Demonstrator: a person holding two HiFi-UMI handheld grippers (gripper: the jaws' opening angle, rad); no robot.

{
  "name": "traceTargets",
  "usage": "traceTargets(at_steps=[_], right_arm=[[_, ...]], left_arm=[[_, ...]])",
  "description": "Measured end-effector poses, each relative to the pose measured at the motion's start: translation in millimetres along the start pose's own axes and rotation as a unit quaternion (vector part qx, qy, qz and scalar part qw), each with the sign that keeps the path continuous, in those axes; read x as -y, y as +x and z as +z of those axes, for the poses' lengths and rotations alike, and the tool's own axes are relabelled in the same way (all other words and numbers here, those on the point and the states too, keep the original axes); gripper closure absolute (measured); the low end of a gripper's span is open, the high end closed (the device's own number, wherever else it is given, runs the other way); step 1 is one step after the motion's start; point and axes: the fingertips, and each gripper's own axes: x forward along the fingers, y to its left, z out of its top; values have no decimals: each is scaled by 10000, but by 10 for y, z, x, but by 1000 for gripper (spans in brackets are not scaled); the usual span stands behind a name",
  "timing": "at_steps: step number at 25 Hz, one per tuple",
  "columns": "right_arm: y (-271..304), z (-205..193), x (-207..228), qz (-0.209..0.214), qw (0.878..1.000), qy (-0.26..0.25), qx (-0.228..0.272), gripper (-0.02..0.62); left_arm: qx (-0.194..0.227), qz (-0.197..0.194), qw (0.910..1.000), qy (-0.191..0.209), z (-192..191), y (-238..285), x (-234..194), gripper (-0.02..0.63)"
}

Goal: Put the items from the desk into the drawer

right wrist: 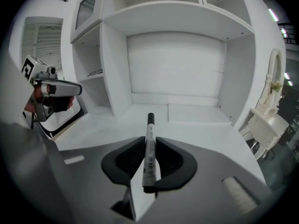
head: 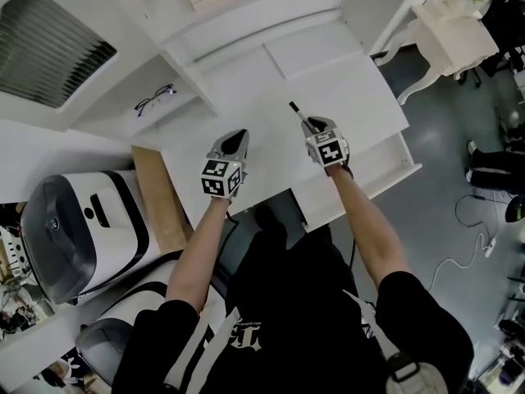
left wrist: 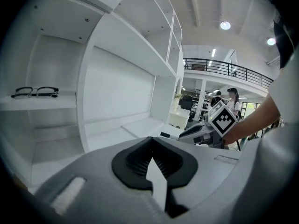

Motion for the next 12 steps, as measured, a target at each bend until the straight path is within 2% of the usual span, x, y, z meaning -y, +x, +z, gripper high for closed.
traceTargets(at_steps=[12], right_arm=[[-894,435,650,-165,9965,23,822,525]], left_arm=[[230,-33,9994,240,455,193,676,601]])
